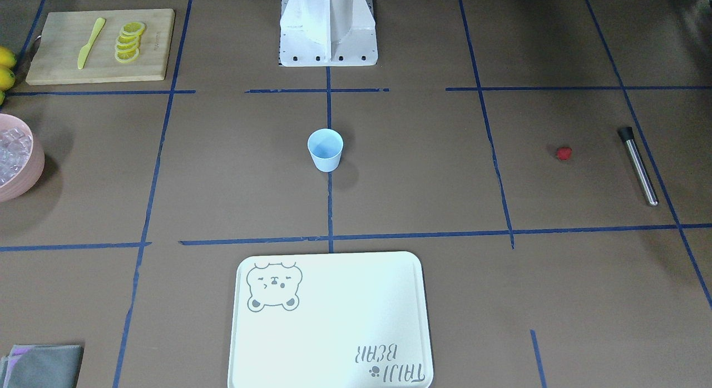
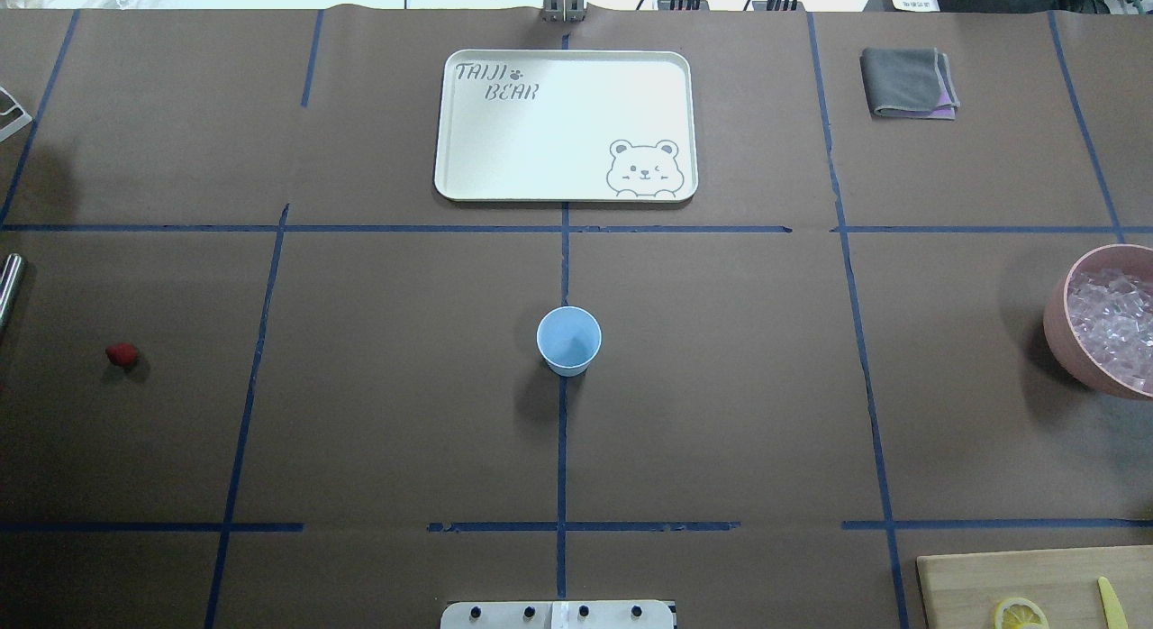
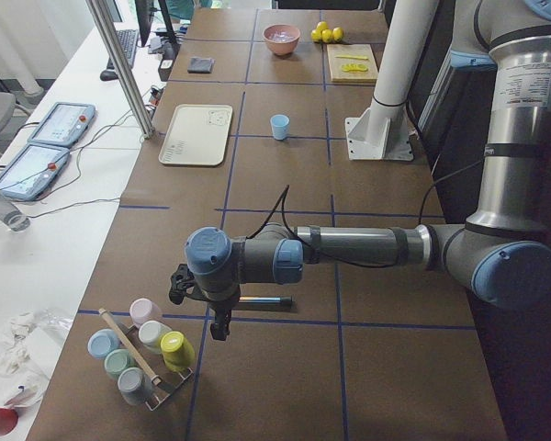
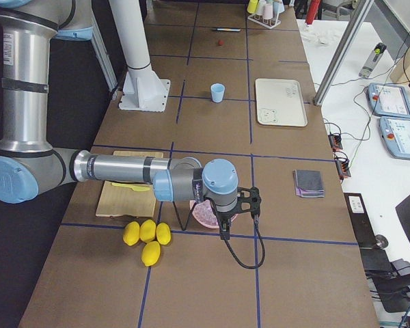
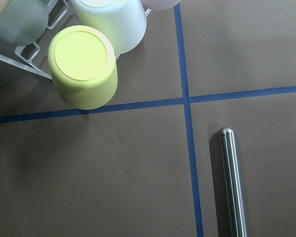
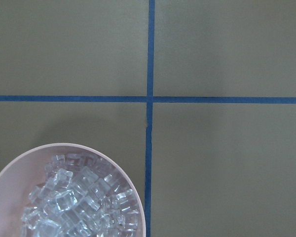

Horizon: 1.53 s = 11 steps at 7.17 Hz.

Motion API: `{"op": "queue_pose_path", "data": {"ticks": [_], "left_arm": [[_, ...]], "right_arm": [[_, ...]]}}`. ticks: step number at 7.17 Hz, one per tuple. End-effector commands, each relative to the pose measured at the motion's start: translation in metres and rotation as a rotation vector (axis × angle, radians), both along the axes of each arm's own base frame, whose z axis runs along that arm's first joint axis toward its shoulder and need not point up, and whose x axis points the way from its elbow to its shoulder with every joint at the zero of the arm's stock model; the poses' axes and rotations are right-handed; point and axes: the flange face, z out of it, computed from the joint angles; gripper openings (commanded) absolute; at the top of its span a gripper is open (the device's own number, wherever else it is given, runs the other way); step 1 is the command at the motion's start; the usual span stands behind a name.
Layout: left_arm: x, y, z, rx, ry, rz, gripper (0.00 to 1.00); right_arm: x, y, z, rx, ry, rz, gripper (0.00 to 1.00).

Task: Mash ice and strawberries in cup
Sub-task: 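Lower the right gripper into the pink bowl toward the ice cubes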

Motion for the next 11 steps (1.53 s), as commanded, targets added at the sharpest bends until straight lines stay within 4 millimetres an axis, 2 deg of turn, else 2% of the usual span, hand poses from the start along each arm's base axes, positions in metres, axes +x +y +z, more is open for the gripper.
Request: {"op": "queue_pose_path", "data": {"ticks": [1,2,4,5,6,7,9,11], "left_arm": [[0.0,-0.001,-0.003,0.007,0.0,0.0,1.0],[0.0,-0.002,-0.007,0.014,-0.001,0.0,1.0],[0.0,-0.002,-0.01,0.021,-0.001,0.0,1.0],[0.0,-0.002,-0.01,0.021,-0.001,0.0,1.0],[0.0,-0.002,-0.01,0.021,-0.001,0.0,1.0],[0.0,-0.002,-0.01,0.021,-0.001,0.0,1.0],[0.0,-0.002,-0.01,0.019,-0.001,0.0,1.0],[0.0,-0.002,-0.01,0.019,-0.001,0.0,1.0]], "right_arm": [[-0.022,-0.005,-0.008,0.079,-0.011,-0.04,1.0],[-0.046,-0.012,-0.02,0.092,-0.011,-0.079,1.0],[-0.078,-0.025,-0.038,0.069,0.01,-0.082,0.99],[-0.084,-0.025,-0.04,0.073,0.017,-0.092,0.98],[-0.092,-0.025,-0.041,0.076,0.014,-0.109,0.92],[-0.108,-0.025,-0.04,0.075,0.016,-0.143,0.9],[-0.128,-0.024,-0.04,0.076,0.015,-0.186,0.84],[-0.144,-0.024,-0.037,0.084,0.061,-0.214,0.82]]}}
